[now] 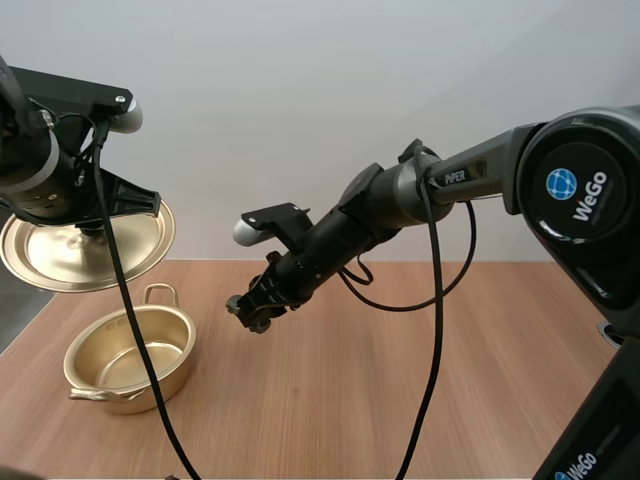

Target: Open the pot, put the car inside, and close it

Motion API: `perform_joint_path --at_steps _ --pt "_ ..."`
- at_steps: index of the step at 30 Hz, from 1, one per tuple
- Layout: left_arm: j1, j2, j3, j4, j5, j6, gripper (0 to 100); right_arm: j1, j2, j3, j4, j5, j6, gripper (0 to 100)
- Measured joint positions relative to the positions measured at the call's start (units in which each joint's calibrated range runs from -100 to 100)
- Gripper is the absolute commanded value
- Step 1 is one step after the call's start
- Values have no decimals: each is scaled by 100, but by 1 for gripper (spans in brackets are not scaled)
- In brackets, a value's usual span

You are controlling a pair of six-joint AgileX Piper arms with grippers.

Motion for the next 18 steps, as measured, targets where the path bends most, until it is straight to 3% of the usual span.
perform_joint_path --at_steps 10,18 --pt "0 -69 0 340 74 -102 0 764 0 -507 -432 -320 -7 0" --pt "0 -69 0 340 154 -223 0 845 26 -531 -444 -911 -355 0"
